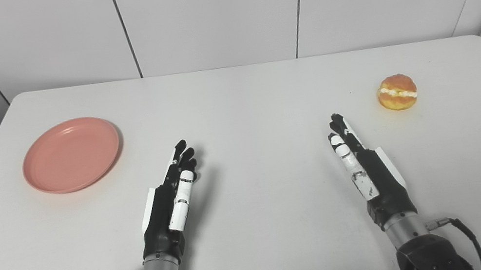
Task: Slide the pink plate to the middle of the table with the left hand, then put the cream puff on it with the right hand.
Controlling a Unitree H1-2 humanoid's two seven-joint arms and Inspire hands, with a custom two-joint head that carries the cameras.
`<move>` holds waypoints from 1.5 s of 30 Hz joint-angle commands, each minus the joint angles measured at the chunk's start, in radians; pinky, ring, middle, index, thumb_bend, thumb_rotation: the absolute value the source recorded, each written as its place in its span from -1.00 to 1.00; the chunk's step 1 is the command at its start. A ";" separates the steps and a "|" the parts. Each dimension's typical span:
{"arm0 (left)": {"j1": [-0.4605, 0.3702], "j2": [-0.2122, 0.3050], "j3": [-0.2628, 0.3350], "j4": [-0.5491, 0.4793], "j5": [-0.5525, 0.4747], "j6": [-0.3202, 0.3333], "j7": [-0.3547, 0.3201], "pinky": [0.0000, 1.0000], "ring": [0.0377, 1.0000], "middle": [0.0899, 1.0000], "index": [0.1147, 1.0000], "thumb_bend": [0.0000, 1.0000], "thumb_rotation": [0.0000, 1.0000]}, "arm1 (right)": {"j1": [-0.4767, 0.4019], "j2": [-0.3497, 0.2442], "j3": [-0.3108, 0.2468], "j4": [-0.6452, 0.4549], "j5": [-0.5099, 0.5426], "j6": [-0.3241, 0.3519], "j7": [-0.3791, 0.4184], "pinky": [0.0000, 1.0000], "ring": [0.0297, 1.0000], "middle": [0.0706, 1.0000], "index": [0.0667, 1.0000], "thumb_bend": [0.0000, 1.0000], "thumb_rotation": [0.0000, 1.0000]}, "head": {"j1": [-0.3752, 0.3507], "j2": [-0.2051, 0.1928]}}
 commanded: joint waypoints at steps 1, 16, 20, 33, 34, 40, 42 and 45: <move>0.040 0.010 -0.002 -0.035 0.004 -0.010 -0.003 0.85 0.87 0.89 0.86 -0.18 0.83 | -0.023 0.002 0.001 -0.036 -0.002 0.002 0.000 0.97 0.95 0.99 1.00 -0.56 1.00 | 0.001 0.001; 0.041 0.012 -0.002 -0.035 0.007 -0.008 -0.003 0.86 0.88 0.89 0.87 -0.17 0.84 | -0.025 0.001 0.004 -0.036 -0.009 0.008 0.001 0.98 0.95 0.99 1.00 -0.57 1.00 | 0.001 0.003; 0.041 0.011 -0.002 -0.032 0.003 -0.014 -0.003 0.86 0.88 0.89 0.87 -0.17 0.84 | -0.025 0.000 0.005 -0.037 -0.012 0.004 0.001 0.97 0.95 0.99 1.00 -0.58 1.00 | 0.001 0.003; 0.041 0.011 -0.003 -0.033 0.003 -0.014 -0.004 0.86 0.88 0.89 0.87 -0.15 0.85 | -0.024 0.004 0.003 -0.040 -0.013 0.016 0.002 0.97 0.94 0.98 1.00 -0.58 1.00 | 0.005 -0.003; 0.041 0.011 -0.002 -0.030 0.001 -0.017 -0.005 0.86 0.88 0.90 0.87 -0.16 0.85 | -0.024 0.004 0.002 -0.041 -0.011 0.019 0.003 0.97 0.95 0.99 1.00 -0.58 1.00 | 0.005 -0.004; 0.039 0.006 -0.011 -0.009 0.011 -0.032 0.000 0.84 0.87 0.88 0.86 -0.15 0.84 | -0.018 0.002 -0.002 -0.025 -0.006 -0.003 -0.001 0.95 0.94 0.99 1.00 -0.61 1.00 | 0.055 -0.042; 0.040 0.003 -0.022 -0.003 0.035 -0.039 0.008 0.83 0.86 0.88 0.85 -0.13 0.85 | -0.015 -0.008 -0.003 -0.015 -0.004 -0.028 0.002 0.97 0.95 1.00 1.00 -0.63 1.00 | 0.091 -0.065; 0.044 -0.008 -0.036 0.006 0.062 -0.037 0.020 0.82 0.85 0.87 0.84 -0.11 0.89 | -0.008 -0.020 -0.008 -0.006 0.005 -0.051 0.004 0.96 0.95 0.99 1.00 -0.64 1.00 | 0.129 -0.087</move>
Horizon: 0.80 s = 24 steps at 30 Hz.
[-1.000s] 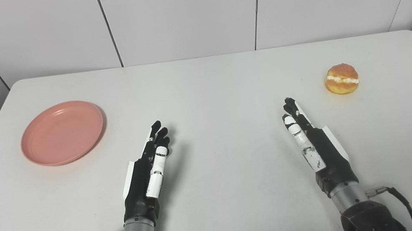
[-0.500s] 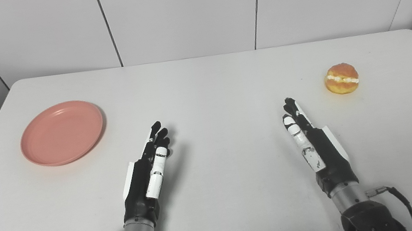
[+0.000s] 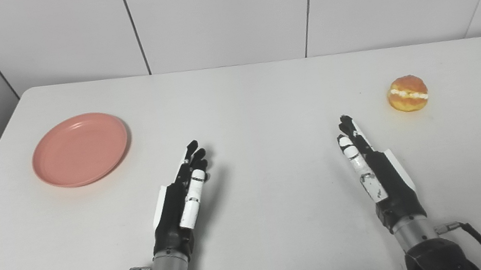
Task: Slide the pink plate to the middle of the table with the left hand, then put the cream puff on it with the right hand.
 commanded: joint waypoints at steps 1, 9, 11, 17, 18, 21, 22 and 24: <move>0.042 -0.011 -0.017 -0.008 0.030 -0.036 0.019 0.84 0.85 0.86 0.84 -0.08 0.91 | -0.006 -0.012 -0.010 -0.014 0.016 -0.066 0.005 0.96 0.95 0.99 1.00 -0.64 1.00 | 0.047 -0.030; 0.043 -0.056 -0.063 0.047 0.078 -0.075 0.074 0.74 0.82 0.86 0.84 -0.09 0.89 | 0.003 -0.039 -0.043 0.042 0.095 -0.161 0.024 1.00 0.98 1.00 1.00 -0.75 1.00 | 0.172 -0.115; 0.040 -0.066 -0.071 0.064 0.084 -0.083 0.088 0.73 0.82 0.85 0.84 -0.07 0.87 | 0.003 -0.047 -0.048 0.058 0.104 -0.184 0.028 1.00 0.98 1.00 1.00 -0.74 1.00 | 0.196 -0.133; 0.031 -0.080 -0.092 0.104 0.111 -0.098 0.119 0.73 0.83 0.86 0.84 -0.05 0.92 | 0.001 -0.062 -0.054 0.090 0.126 -0.226 0.042 1.00 1.00 1.00 1.00 -0.77 1.00 | 0.241 -0.171; 0.030 -0.082 -0.094 0.108 0.114 -0.098 0.122 0.73 0.83 0.86 0.84 -0.05 0.93 | 0.001 -0.061 -0.055 0.094 0.130 -0.231 0.043 1.00 1.00 1.00 1.00 -0.77 1.00 | 0.249 -0.182; 0.027 -0.086 -0.098 0.118 0.124 -0.099 0.129 0.74 0.83 0.85 0.84 -0.04 0.97 | -0.001 -0.064 -0.056 0.103 0.140 -0.245 0.049 1.00 1.00 1.00 1.00 -0.85 1.00 | 0.259 -0.195; 0.027 -0.087 -0.099 0.120 0.124 -0.100 0.130 0.74 0.83 0.86 0.84 -0.03 0.98 | -0.001 -0.065 -0.055 0.106 0.141 -0.248 0.050 1.00 1.00 1.00 1.00 -0.87 1.00 | 0.259 -0.195; 0.027 -0.087 -0.101 0.127 0.127 -0.110 0.132 0.74 0.83 0.86 0.84 -0.01 1.00 | -0.001 -0.066 -0.055 0.105 0.138 -0.248 0.048 1.00 1.00 1.00 1.00 -0.88 1.00 | 0.268 -0.201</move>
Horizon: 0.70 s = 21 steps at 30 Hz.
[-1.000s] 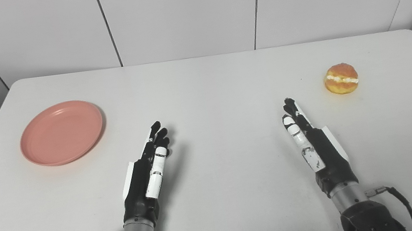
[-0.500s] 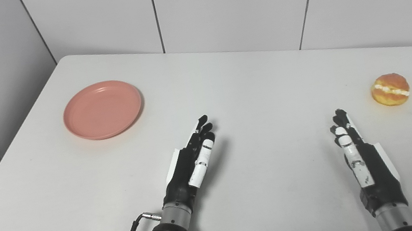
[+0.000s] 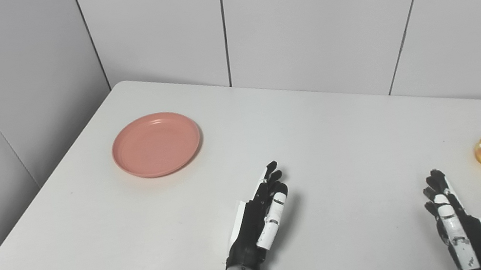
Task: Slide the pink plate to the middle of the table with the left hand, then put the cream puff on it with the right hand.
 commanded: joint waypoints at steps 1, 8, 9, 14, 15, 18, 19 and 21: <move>0.023 -0.025 -0.020 0.014 0.009 -0.008 -0.002 0.74 0.83 0.86 0.84 -0.01 1.00 | -0.020 -0.002 -0.003 -0.013 0.008 -0.058 0.004 1.00 1.00 1.00 1.00 -0.88 1.00 | 0.003 -0.001; 0.022 -0.030 -0.023 0.015 0.021 -0.003 0.001 0.76 0.84 0.86 0.84 -0.01 1.00 | -0.018 -0.003 -0.003 -0.028 0.003 -0.046 0.001 1.00 1.00 1.00 1.00 -0.92 1.00 | 0.003 0.005; 0.022 -0.030 -0.023 0.014 0.021 -0.003 0.000 0.76 0.84 0.86 0.85 -0.01 1.00 | -0.017 -0.002 -0.002 -0.032 0.004 -0.042 0.001 1.00 1.00 1.00 1.00 -0.92 1.00 | 0.003 0.005; 0.023 -0.029 -0.021 0.011 0.016 -0.008 -0.003 0.76 0.84 0.87 0.85 -0.01 1.00 | -0.016 -0.001 -0.001 -0.042 0.007 -0.037 0.003 1.00 1.00 1.00 1.00 -0.98 1.00 | -0.002 0.011; 0.023 -0.029 -0.021 0.010 0.016 -0.007 -0.003 0.76 0.84 0.87 0.86 -0.01 1.00 | -0.016 0.001 -0.001 -0.047 0.006 -0.027 0.001 1.00 1.00 1.00 1.00 -0.98 1.00 | -0.002 0.011; 0.023 -0.030 -0.018 0.006 0.013 -0.003 -0.002 0.77 0.84 0.87 0.85 -0.02 1.00 | -0.015 0.002 0.000 -0.059 0.009 -0.012 0.003 1.00 1.00 1.00 1.00 -0.99 1.00 | 0.002 0.013; 0.024 -0.030 -0.017 0.003 0.013 -0.002 -0.002 0.77 0.84 0.87 0.85 -0.01 1.00 | -0.015 0.002 0.002 -0.062 0.005 -0.014 0.002 1.00 1.00 1.00 1.00 -1.00 1.00 | 0.002 0.015; 0.023 -0.030 -0.014 -0.002 0.012 0.000 -0.001 0.77 0.84 0.87 0.85 0.00 1.00 | -0.015 0.002 0.003 -0.062 0.003 -0.019 0.002 1.00 1.00 1.00 1.00 -1.00 1.00 | 0.002 0.017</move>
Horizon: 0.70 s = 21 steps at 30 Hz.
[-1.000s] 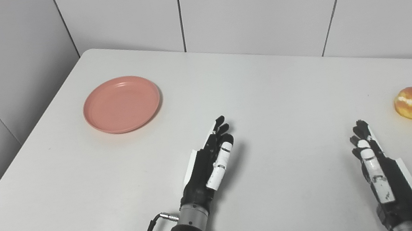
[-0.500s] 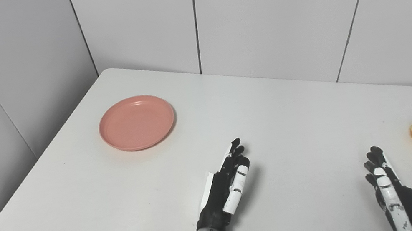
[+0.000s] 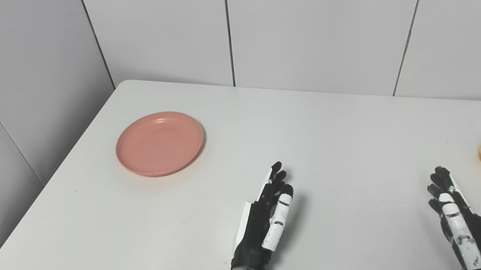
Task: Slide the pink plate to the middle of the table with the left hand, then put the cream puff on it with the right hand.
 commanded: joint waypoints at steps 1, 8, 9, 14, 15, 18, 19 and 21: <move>0.023 -0.025 -0.008 -0.010 -0.003 0.008 -0.004 0.77 0.84 0.87 0.85 -0.01 1.00 | -0.016 0.004 0.002 -0.034 0.005 -0.022 0.003 1.00 1.00 1.00 1.00 -0.99 1.00 | -0.001 0.000; 0.016 -0.014 0.000 -0.037 -0.003 0.015 -0.010 0.76 0.85 0.87 0.85 -0.02 1.00 | -0.015 0.010 0.006 -0.036 0.007 -0.021 0.000 1.00 1.00 1.00 1.00 -0.97 1.00 | -0.003 0.004; 0.015 -0.012 0.001 -0.044 -0.003 0.019 -0.013 0.76 0.85 0.87 0.85 -0.02 1.00 | -0.015 0.012 0.006 -0.038 0.007 -0.019 -0.001 1.00 1.00 1.00 1.00 -0.97 1.00 | -0.003 0.006; 0.005 0.000 0.009 -0.085 -0.003 0.046 -0.022 0.77 0.86 0.87 0.84 -0.02 0.99 | -0.014 0.018 0.007 -0.043 0.005 -0.015 -0.002 1.00 1.00 1.00 1.00 -0.98 1.00 | 0.003 0.010; 0.002 0.003 0.011 -0.095 -0.003 0.051 -0.025 0.76 0.85 0.87 0.83 -0.03 0.99 | -0.014 0.018 0.008 -0.043 0.004 -0.015 -0.002 1.00 1.00 1.00 1.00 -0.98 1.00 | 0.004 0.011; -0.009 0.010 0.023 -0.135 -0.006 0.088 -0.042 0.72 0.84 0.86 0.82 -0.05 0.97 | -0.016 0.020 0.011 -0.046 0.006 -0.008 -0.001 1.00 1.00 1.00 1.00 -0.96 1.00 | 0.007 0.011; -0.013 0.013 0.026 -0.151 -0.005 0.102 -0.049 0.71 0.83 0.86 0.81 -0.06 0.96 | -0.016 0.021 0.011 -0.047 0.005 -0.004 -0.001 1.00 1.00 1.00 1.00 -0.95 1.00 | 0.008 0.010; -0.019 0.017 0.033 -0.171 -0.003 0.119 -0.059 0.75 0.84 0.86 0.82 -0.08 0.94 | -0.016 0.022 0.013 -0.049 0.004 -0.001 -0.002 1.00 1.00 1.00 1.00 -0.95 1.00 | 0.007 0.011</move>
